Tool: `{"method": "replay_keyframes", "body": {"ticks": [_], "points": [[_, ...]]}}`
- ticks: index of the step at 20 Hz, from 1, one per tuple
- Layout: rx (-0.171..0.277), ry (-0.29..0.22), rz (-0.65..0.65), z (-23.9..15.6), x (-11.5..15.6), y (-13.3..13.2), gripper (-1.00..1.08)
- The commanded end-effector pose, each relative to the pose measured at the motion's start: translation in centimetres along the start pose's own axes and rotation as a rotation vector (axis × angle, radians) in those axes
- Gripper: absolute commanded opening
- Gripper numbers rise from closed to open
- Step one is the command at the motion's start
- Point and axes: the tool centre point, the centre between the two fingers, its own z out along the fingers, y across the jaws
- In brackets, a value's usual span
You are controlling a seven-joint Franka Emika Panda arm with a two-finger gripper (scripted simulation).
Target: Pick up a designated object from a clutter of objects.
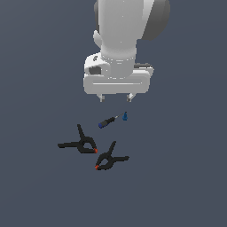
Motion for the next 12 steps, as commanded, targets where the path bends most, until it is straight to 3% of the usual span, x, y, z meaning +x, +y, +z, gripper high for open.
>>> {"method": "replay_keyframes", "body": {"ticks": [1, 12], "points": [[0.003, -0.001, 0.025, 0.5, 0.4, 0.0, 1.00], [0.024, -0.006, 0.251, 5.4, 4.0, 0.5, 1.00]]}}
